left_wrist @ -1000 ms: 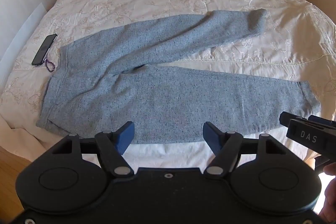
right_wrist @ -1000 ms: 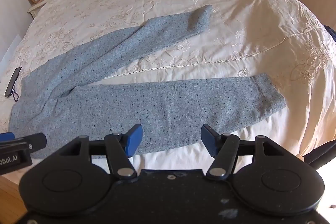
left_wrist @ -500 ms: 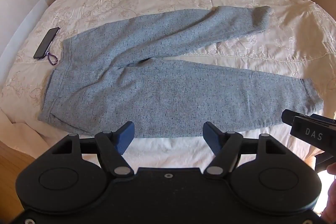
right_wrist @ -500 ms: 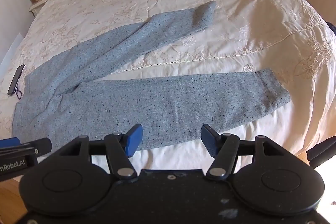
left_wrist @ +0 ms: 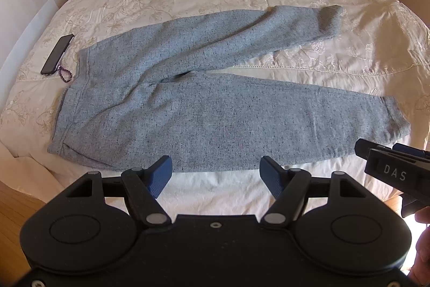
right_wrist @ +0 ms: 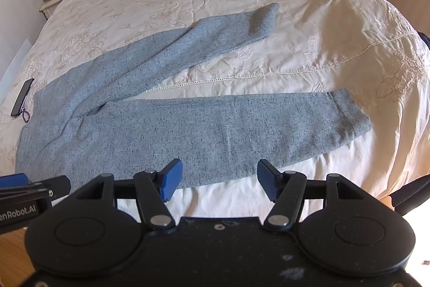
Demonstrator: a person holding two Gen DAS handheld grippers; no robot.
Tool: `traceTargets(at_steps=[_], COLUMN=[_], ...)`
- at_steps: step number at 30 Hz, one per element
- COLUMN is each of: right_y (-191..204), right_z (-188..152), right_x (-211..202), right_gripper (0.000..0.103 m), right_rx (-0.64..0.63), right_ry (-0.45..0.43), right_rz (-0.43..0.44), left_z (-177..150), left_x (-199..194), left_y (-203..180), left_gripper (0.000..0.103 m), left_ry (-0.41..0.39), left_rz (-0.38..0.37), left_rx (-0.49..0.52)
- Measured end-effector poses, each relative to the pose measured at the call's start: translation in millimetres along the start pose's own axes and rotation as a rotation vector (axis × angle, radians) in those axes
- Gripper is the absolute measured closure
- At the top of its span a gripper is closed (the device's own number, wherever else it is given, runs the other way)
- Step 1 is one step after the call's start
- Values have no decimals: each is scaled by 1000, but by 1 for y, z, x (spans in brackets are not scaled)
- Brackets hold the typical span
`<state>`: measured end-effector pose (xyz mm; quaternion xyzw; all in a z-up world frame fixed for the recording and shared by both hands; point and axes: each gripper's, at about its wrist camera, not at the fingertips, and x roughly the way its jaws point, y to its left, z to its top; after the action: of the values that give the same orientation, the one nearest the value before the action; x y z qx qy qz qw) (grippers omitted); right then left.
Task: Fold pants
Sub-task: 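Move both tools over the grey sweatpants lying on the bed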
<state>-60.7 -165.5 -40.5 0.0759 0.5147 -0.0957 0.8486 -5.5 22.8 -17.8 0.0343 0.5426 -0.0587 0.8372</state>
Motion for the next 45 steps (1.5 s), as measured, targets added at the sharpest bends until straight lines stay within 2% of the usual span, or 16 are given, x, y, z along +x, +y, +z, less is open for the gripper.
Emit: traceTargets(at_steps=[45], right_y=[3], right_z=[5], right_x=[8], right_gripper=[38], right_rx=[-8], right_ry=[15], right_rz=[7], left_z=[4], left_x=[7], left_y=[-16], left_gripper=[29], left_ry=[33], left_rz=[10], left_rx=[10])
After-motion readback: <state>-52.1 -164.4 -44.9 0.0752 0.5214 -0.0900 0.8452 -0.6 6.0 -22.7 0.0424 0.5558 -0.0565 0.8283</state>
